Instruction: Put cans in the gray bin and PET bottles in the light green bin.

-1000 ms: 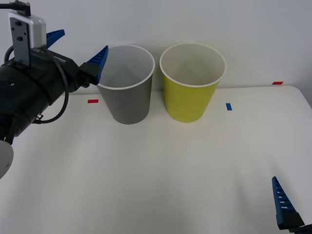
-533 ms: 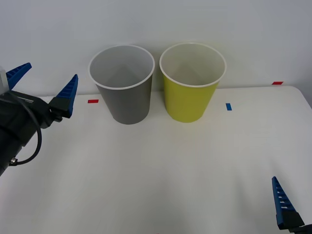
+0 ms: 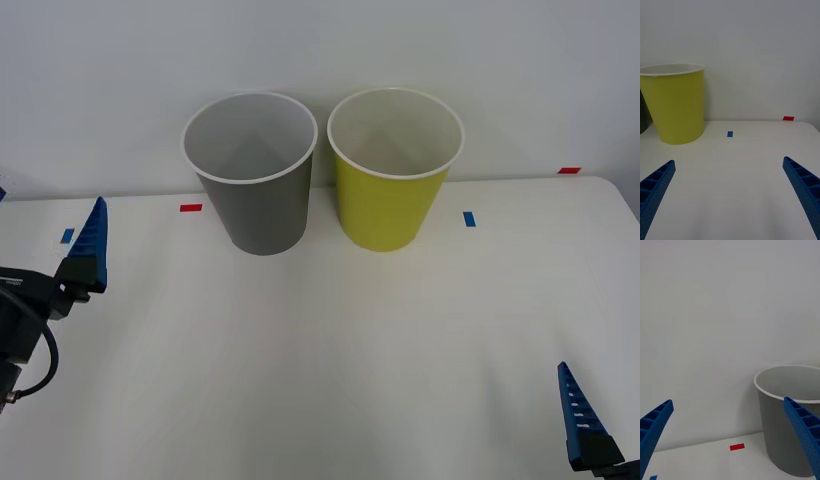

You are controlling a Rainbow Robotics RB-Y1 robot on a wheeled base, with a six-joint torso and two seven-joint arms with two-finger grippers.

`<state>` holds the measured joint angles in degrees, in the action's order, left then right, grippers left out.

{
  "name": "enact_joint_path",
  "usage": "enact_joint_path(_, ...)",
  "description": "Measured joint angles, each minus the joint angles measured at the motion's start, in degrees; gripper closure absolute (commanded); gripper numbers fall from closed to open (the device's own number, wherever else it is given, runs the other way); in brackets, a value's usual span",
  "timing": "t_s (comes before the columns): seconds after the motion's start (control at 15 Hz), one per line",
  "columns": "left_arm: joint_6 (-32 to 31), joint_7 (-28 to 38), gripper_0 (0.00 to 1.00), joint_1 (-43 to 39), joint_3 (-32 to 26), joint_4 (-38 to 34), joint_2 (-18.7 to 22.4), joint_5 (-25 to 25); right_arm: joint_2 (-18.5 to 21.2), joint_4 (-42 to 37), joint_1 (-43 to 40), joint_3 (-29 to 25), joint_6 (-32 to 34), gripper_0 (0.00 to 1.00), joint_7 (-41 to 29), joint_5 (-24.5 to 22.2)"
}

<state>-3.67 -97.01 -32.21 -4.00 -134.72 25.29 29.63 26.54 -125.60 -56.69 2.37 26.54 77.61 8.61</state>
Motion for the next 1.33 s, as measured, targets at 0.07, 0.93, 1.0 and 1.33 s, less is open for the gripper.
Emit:
enact_joint_path(0.07, -3.7, -0.2, 0.0, -1.5, 1.0, 2.3, 0.1, -0.2, 0.0, 0.0, 0.0, 0.0, 0.0, 0.0, 0.0, 0.0)
enact_joint_path(0.93, -28.1, -1.1, 0.0, -22.4, 12.0, 13.1, 2.4, -1.5, 0.0, 0.0, 0.0, 0.0, 0.0, 0.0, 0.0, 0.0)
enact_joint_path(1.0, -28.5, -1.1, 0.0, -24.1, 12.1, 13.1, 2.3, -1.9, 0.0, 0.0, 0.0, 0.0, 0.0, 0.0, 0.0, 0.0)
enact_joint_path(1.33, -32.5, -1.2, 0.0, -31.8, 12.4, 13.1, 1.7, -3.8, 0.0, 0.0, 0.0, 0.0, 0.0, 0.0, 0.0, 0.0)
